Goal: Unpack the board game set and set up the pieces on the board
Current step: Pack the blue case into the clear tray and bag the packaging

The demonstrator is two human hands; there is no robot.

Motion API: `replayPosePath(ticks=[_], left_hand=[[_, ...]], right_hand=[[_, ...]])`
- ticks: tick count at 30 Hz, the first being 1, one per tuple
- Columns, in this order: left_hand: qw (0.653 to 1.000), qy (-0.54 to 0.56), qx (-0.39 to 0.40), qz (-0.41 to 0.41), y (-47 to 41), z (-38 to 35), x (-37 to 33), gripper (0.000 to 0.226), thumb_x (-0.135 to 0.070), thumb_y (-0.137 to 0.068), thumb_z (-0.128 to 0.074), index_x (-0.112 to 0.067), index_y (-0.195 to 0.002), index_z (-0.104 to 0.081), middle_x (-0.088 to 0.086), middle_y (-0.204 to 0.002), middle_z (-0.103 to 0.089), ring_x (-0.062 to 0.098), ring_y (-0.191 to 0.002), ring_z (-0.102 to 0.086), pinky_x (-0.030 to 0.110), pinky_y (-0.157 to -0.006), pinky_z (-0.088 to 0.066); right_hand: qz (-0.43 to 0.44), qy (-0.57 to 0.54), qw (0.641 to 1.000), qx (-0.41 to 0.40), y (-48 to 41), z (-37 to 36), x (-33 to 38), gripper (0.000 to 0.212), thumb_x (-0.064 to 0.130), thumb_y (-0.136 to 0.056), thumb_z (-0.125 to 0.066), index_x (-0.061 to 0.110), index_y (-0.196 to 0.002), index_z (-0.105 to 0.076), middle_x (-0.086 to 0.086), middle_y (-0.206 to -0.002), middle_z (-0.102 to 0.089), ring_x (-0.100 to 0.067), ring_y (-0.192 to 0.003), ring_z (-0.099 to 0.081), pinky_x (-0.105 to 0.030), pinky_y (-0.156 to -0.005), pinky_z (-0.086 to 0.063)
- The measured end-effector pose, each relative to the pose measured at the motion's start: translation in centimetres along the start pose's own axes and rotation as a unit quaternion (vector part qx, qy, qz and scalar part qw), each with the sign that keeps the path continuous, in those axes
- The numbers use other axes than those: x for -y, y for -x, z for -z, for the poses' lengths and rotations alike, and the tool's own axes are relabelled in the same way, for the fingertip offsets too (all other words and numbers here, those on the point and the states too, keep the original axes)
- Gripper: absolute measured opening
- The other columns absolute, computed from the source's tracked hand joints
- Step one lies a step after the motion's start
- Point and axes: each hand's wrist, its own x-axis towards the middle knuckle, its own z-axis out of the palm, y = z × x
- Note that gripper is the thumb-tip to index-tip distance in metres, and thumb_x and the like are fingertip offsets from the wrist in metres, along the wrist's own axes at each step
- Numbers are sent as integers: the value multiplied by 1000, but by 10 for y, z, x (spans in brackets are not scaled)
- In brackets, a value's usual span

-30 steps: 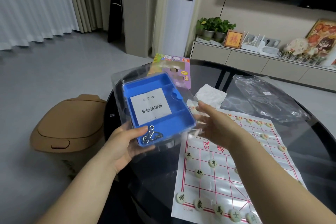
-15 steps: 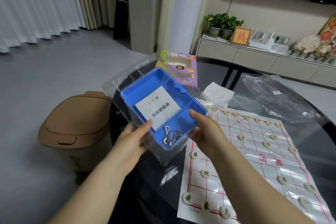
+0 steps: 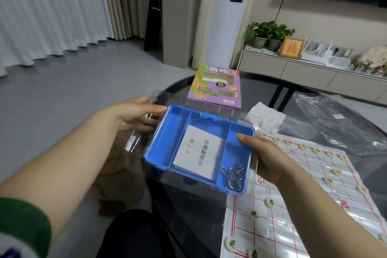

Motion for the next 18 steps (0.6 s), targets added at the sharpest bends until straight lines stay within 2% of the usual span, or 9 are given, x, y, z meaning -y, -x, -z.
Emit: replayPosePath(ticks=[3,6,11,15,18], left_hand=[[1000,10,10,19,-8,-4,1,62,-9,-81,-61,-20,-135,-32,10,-110,-60,20,-80,-62,23,-54,-56],[1000,19,-9,21,-12,-9,11,72,-5,-79,-62,-19,-141,-28,12,-113,-57,19,-76,-62,21,-49,-55],[998,52,-29,19,-20,-14,24,74,0,-78,-63,-17,-140,-27,12,-108,-56,19,-78,-62,20,-49,-54],[998,38,-44,12,-27,-14,27,77,-1,-76,-65,-19,-140,-27,17,-126,-51,19,-80,-62,22,-54,-55],[999,28,-43,15,-33,-15,27,77,-1,-76,-65,-17,-141,-27,18,-130,-49,20,-79,-62,20,-51,-55]], right_hand=[[3,7,1000,-24,-4,0,2,11,10,-87,-51,10,-84,-61,-2,-66,-72,-14,-57,-69,-25,-57,-57],[8,22,998,-52,-8,3,1,6,13,-86,-54,12,-85,-60,-1,-66,-71,-14,-58,-68,-25,-57,-56],[9,24,997,-75,-11,3,-1,6,17,-85,-56,13,-87,-59,-3,-74,-70,-16,-61,-68,-26,-58,-57],[2,-26,998,-61,-12,0,1,11,17,-89,-52,12,-88,-61,-1,-67,-73,-13,-58,-69,-22,-51,-56],[6,-18,997,-74,-15,1,2,8,16,-89,-52,13,-88,-60,1,-64,-72,-12,-56,-69,-21,-50,-56]])
